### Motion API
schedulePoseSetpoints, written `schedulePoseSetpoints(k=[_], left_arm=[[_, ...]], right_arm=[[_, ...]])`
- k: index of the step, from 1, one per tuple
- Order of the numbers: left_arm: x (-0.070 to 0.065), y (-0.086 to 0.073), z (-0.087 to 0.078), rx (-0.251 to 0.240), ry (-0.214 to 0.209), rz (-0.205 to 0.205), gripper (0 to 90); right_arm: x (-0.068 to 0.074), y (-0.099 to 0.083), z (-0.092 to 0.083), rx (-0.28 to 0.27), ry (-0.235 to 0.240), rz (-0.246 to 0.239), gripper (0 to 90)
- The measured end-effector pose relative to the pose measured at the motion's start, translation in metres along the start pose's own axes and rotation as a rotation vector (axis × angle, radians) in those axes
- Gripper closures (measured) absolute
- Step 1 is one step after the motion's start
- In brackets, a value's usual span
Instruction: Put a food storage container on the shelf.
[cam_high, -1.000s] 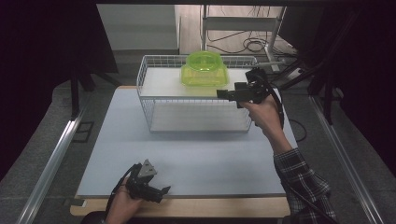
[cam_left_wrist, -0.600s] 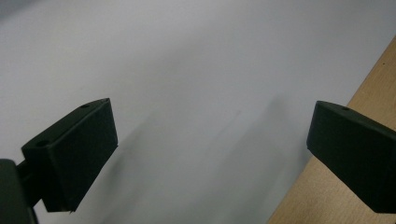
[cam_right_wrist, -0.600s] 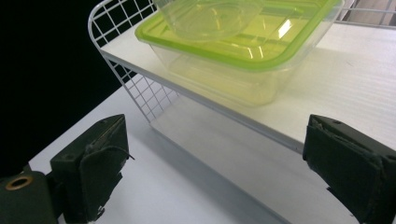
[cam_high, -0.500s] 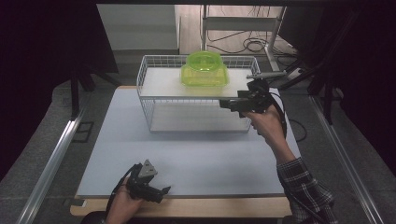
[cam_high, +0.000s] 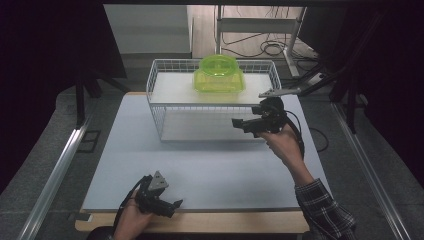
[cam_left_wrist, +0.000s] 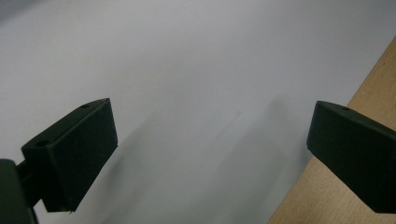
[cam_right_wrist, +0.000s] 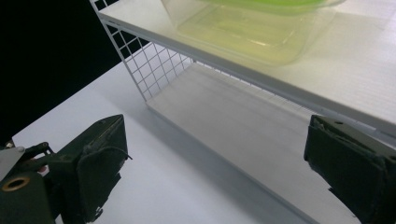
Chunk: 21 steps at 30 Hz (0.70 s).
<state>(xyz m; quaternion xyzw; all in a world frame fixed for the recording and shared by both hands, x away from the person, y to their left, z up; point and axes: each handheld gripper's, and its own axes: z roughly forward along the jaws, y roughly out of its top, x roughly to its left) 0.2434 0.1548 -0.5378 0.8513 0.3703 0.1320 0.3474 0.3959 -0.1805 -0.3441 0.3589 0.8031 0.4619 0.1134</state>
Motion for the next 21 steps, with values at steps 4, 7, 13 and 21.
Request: schedulePoseSetpoints(k=[4, 7, 13, 21], left_arm=[[0.0, 0.0, 0.0, 0.002, 0.001, 0.002, 1.7], [0.0, 0.0, 0.0, 0.001, 0.001, 0.002, 1.7], [0.0, 0.0, 0.0, -0.002, 0.002, 0.002, 1.7], [0.0, 0.0, 0.0, -0.001, 0.001, 0.004, 1.7]], right_arm=[[0.002, -0.006, 0.001, 0.002, 0.001, -0.013, 6.2], [0.003, -0.012, 0.003, 0.006, 0.0, -0.016, 5.8], [0.002, -0.024, 0.007, 0.016, 0.005, -0.011, 4.4], [0.003, -0.048, 0.014, 0.022, 0.024, -0.012, 3.9]])
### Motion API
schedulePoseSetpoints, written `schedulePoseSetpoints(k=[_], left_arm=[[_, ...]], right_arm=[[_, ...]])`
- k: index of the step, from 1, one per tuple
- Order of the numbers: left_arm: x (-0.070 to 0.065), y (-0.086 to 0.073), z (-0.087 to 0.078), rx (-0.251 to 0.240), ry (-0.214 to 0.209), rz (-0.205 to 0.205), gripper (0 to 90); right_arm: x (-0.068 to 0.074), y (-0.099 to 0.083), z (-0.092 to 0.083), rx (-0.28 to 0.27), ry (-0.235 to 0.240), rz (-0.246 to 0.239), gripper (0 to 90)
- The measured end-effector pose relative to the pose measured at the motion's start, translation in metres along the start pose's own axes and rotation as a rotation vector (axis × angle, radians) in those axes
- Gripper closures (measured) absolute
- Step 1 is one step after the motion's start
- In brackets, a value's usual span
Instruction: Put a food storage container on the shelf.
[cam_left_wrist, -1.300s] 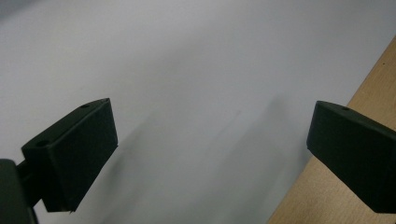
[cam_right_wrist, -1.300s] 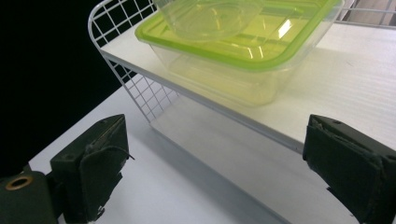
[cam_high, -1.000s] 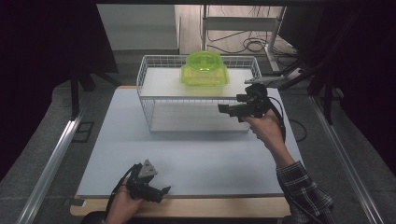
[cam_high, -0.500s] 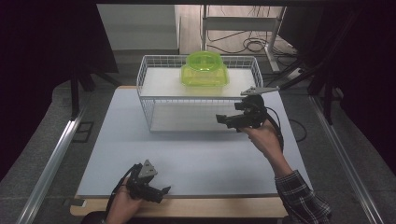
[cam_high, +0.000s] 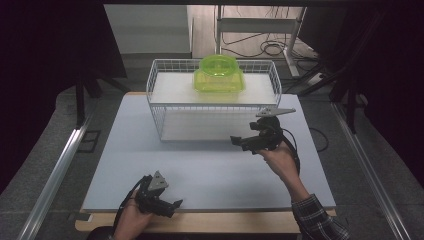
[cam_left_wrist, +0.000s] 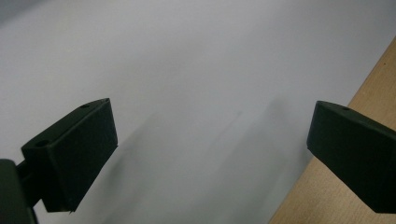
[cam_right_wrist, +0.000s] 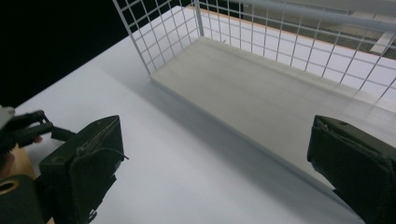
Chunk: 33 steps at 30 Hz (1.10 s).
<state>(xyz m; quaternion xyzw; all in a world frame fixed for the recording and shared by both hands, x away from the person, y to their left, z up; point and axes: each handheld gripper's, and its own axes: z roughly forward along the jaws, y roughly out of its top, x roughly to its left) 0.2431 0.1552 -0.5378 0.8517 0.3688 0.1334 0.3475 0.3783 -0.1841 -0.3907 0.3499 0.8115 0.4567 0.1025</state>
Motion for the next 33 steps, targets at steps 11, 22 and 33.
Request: schedulePoseSetpoints(k=[11, 22, 33], left_arm=[[0.0, 0.0, 0.001, 0.002, 0.001, 0.005, 1.6], [0.0, 0.0, 0.0, 0.001, -0.001, 0.009, 1.6], [0.0, 0.0, 0.0, -0.005, -0.001, 0.003, 1.5]], right_arm=[[0.005, -0.027, 0.0, -0.013, -0.005, -0.014, 3.8], [0.008, -0.053, 0.001, 0.008, -0.058, -0.06, 3.6], [0.006, -0.077, 0.003, 0.042, -0.097, -0.063, 3.5]])
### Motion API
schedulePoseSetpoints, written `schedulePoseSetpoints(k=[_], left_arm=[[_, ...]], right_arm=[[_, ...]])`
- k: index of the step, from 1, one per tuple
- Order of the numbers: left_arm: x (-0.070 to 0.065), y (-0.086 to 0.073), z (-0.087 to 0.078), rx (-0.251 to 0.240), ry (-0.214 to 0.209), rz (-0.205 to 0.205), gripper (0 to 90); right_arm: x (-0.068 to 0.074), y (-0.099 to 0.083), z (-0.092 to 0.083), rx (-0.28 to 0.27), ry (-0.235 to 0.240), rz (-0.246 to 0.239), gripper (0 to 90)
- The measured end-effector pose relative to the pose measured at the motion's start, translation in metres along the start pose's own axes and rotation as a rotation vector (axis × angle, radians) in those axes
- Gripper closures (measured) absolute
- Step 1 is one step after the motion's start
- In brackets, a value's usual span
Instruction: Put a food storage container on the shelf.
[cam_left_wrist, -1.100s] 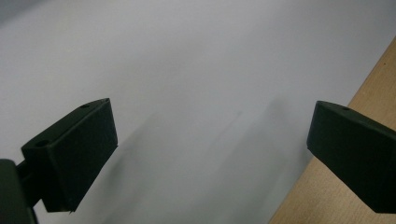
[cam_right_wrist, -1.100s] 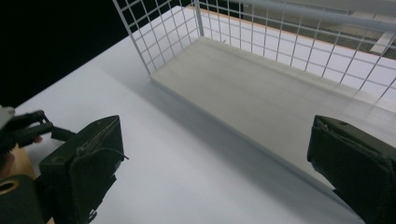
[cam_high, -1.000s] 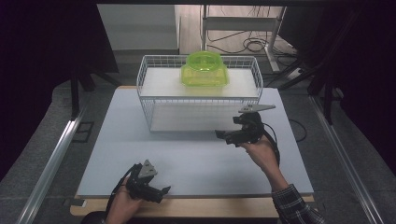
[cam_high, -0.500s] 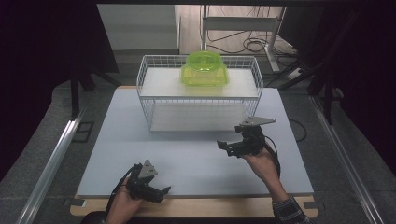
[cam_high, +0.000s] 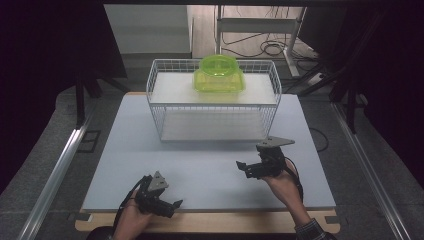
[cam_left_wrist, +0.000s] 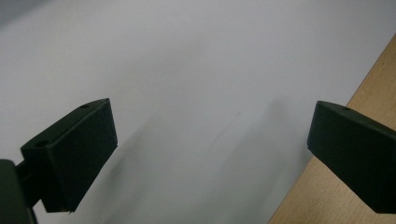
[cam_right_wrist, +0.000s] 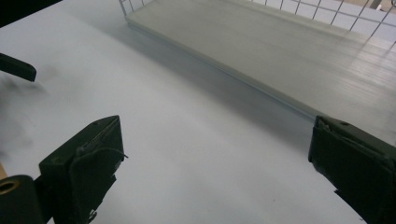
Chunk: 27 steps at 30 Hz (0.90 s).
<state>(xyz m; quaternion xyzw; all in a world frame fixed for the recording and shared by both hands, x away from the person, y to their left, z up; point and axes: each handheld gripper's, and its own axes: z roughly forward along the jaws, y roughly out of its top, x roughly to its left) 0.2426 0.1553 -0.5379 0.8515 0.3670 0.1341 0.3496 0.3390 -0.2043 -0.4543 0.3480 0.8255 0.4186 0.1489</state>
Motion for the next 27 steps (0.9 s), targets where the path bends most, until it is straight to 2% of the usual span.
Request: schedulePoseSetpoints(k=[27], left_arm=[[-0.001, -0.001, 0.001, -0.006, 0.005, 0.015, 1.2]], right_arm=[[0.002, -0.052, -0.003, 0.074, -0.019, -0.005, 3.4]])
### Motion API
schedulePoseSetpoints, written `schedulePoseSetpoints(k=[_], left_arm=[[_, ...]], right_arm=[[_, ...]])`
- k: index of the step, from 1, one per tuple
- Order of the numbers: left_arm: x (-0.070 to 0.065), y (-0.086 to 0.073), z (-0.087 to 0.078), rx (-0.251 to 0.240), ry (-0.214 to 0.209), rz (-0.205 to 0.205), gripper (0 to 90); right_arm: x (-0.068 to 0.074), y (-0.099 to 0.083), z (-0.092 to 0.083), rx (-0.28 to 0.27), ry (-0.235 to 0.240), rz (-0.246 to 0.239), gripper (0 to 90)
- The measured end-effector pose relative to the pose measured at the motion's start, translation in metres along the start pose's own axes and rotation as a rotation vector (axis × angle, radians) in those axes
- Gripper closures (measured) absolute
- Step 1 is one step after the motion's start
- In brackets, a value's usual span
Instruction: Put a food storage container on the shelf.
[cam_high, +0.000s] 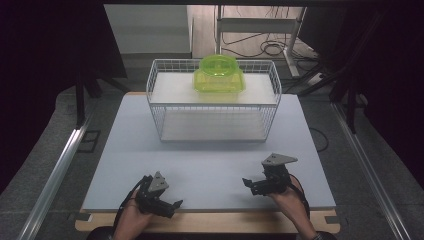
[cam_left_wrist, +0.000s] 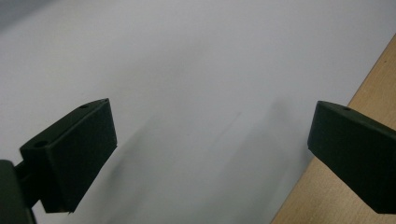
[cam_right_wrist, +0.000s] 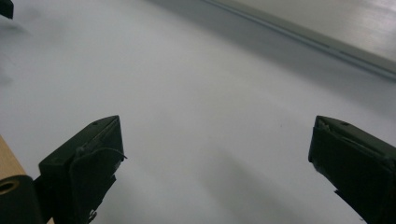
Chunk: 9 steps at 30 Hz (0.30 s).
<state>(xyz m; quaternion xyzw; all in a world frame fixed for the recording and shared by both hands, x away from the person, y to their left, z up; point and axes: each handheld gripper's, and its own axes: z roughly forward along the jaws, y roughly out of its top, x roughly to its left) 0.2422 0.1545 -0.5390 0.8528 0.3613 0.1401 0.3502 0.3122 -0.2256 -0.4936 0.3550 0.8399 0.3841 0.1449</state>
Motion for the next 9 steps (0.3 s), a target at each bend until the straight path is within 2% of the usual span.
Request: schedulePoseSetpoints(k=[9], left_arm=[[0.0005, 0.0007, -0.0002, 0.006, -0.001, -0.013, 1.2]], right_arm=[[0.0043, -0.0094, 0.0082, 0.051, 0.0, -0.008, 3.2]])
